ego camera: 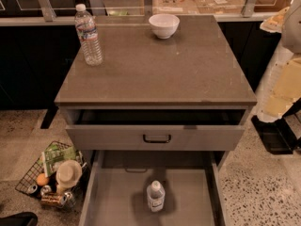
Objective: Pick blue plastic bottle from middle drawer and place on counter
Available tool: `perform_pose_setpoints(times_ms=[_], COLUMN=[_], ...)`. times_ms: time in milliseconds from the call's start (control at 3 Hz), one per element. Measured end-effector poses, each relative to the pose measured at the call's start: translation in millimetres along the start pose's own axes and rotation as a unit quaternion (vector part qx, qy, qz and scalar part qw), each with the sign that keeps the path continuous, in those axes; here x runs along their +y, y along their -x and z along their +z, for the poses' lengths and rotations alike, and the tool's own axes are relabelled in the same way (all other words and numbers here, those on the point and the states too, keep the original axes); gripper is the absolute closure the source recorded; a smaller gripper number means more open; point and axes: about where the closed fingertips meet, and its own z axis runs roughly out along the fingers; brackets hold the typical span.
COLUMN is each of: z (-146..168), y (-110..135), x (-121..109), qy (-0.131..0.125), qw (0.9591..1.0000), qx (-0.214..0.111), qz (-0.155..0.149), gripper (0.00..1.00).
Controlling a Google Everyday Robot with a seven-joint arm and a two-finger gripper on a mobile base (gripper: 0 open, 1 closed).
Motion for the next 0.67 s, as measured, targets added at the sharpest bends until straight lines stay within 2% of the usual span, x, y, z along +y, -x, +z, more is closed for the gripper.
perform_pose_setpoints(times_ms=[333, 667], z=[20.3, 48.9], y=[-24.1, -61.7], x=[8.7, 36.3], qy=[0.007, -0.003], qw=[0.9991, 0.9938], qx=[-0.037, -0.100], qz=[0.019, 0.050], gripper=[0.00, 0.00])
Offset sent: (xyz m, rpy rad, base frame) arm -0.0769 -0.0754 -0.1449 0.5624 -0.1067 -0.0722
